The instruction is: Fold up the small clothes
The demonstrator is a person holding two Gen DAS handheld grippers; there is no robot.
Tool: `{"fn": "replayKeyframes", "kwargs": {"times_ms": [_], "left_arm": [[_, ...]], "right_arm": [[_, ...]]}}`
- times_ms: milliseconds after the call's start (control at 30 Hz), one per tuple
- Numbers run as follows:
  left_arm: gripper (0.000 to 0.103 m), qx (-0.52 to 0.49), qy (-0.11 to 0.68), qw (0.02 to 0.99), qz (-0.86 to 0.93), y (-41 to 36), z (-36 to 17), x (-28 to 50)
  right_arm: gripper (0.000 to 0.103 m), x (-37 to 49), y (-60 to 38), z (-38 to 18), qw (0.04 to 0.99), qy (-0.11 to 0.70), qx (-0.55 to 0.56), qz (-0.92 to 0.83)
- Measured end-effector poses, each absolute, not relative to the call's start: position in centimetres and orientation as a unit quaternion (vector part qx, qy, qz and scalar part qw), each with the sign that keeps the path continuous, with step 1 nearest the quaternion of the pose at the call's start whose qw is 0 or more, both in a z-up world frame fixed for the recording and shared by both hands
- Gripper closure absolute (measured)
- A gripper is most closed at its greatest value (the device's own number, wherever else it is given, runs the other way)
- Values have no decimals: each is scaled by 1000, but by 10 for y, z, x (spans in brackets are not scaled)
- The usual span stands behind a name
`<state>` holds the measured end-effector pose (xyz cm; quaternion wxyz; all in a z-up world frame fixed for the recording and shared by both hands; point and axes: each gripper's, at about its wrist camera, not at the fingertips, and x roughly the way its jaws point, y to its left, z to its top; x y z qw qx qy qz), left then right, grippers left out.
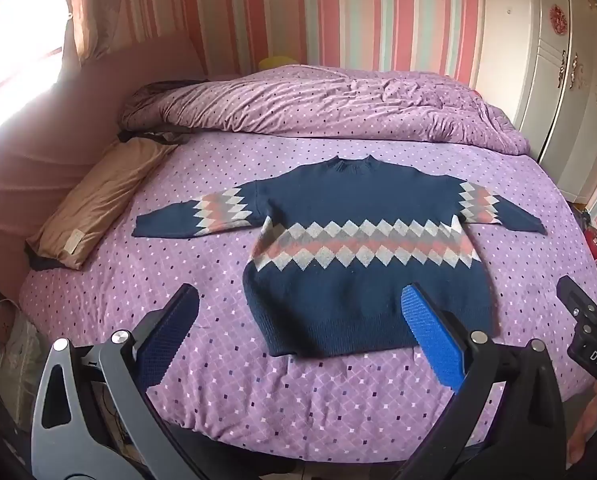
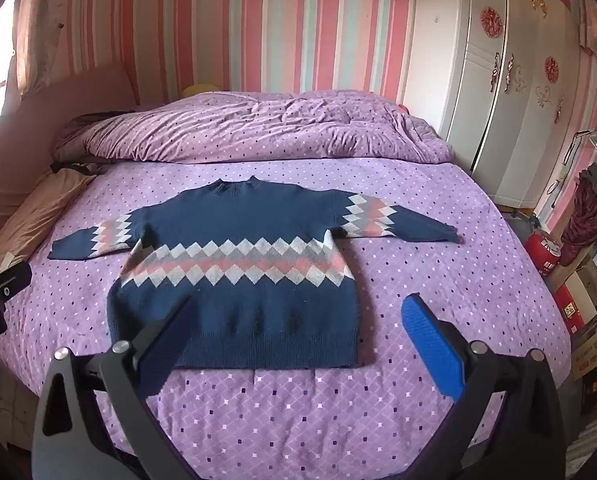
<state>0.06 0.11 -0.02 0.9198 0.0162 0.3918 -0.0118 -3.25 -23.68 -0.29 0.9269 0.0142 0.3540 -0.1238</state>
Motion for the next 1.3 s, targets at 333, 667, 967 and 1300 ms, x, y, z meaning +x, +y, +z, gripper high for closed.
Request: {"fn": "replayKeyframes", "kwargs": {"times_ms": [333, 667, 967, 1300], "left_arm": [[3, 36, 382, 923, -3, -1, 5, -3], [3, 32, 383, 923, -3, 0, 4, -3], [3, 30, 385, 923, -1, 1, 0, -2], [3, 28, 385, 922, -1, 2, 1, -1]], "right_arm": [[1, -34, -238, -6, 925, 359, 20, -121], [1, -34, -238, -7, 925, 360, 21, -120], [1, -34, -239, -8, 925, 359, 23, -120], [1, -33, -240, -5, 926, 358, 22, -120]]}}
